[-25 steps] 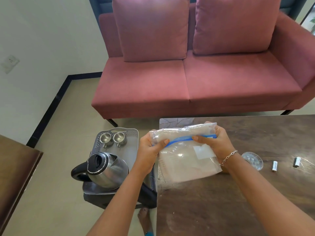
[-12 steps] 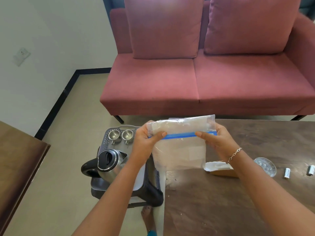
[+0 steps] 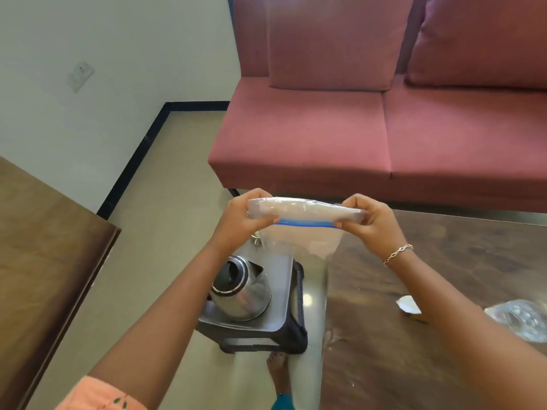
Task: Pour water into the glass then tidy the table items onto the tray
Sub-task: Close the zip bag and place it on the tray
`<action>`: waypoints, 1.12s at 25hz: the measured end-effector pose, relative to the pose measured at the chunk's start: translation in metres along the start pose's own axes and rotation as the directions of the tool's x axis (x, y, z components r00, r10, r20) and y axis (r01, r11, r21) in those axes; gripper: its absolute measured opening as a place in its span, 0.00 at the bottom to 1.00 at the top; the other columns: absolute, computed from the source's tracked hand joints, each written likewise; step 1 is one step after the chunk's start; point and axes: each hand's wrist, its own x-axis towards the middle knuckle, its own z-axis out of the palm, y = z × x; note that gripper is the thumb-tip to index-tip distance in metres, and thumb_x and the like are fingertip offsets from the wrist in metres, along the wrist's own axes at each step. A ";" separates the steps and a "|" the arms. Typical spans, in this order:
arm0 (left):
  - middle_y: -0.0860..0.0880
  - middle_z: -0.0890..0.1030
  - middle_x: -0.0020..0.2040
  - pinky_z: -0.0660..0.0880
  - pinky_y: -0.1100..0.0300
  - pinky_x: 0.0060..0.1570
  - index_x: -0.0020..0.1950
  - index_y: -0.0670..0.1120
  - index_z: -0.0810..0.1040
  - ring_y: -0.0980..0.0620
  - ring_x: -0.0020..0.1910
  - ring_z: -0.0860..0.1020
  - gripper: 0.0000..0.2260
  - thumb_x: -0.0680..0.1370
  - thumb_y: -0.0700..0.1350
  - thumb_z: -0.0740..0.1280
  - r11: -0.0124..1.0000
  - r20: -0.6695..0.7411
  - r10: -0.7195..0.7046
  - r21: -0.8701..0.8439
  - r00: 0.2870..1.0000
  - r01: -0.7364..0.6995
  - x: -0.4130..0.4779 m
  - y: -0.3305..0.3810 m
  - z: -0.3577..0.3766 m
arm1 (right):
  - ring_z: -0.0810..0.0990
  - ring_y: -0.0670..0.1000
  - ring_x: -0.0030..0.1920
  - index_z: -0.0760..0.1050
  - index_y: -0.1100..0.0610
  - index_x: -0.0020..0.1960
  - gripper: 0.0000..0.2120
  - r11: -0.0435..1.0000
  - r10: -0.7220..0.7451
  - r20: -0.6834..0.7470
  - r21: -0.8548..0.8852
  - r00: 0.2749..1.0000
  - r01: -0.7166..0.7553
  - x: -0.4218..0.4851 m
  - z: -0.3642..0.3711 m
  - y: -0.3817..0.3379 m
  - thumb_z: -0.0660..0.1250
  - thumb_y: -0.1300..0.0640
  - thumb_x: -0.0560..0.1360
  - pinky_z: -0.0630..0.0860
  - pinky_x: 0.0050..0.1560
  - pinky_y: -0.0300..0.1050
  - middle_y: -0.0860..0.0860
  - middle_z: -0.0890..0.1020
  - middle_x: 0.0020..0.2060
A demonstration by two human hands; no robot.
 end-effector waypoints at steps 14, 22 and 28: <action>0.45 0.81 0.38 0.61 0.59 0.29 0.44 0.43 0.77 0.42 0.35 0.77 0.09 0.72 0.47 0.70 0.603 0.043 -0.037 0.798 0.998 -0.012 0.023 -0.151 -0.096 | 0.78 0.59 0.32 0.73 0.57 0.41 0.06 0.805 -0.104 0.277 -0.540 0.955 0.244 0.070 0.167 0.078 0.69 0.64 0.68 0.69 0.29 0.44 0.53 0.81 0.35; 0.48 0.79 0.33 0.64 0.65 0.16 0.40 0.46 0.69 0.48 0.18 0.72 0.15 0.63 0.43 0.76 0.313 0.465 0.028 0.836 0.885 -0.450 0.020 -0.236 -0.108 | 0.75 0.58 0.31 0.72 0.60 0.41 0.13 0.668 -0.027 0.561 -0.605 0.827 0.432 0.081 0.214 0.121 0.71 0.70 0.61 0.67 0.22 0.42 0.56 0.78 0.35; 0.46 0.81 0.40 0.66 0.61 0.17 0.42 0.45 0.69 0.49 0.24 0.75 0.21 0.57 0.37 0.77 0.282 0.549 -0.090 0.814 0.831 -0.507 0.011 -0.264 -0.105 | 0.74 0.60 0.44 0.72 0.61 0.51 0.16 0.701 0.097 0.642 -0.587 0.761 0.406 0.082 0.231 0.137 0.61 0.74 0.66 0.72 0.33 0.50 0.59 0.76 0.49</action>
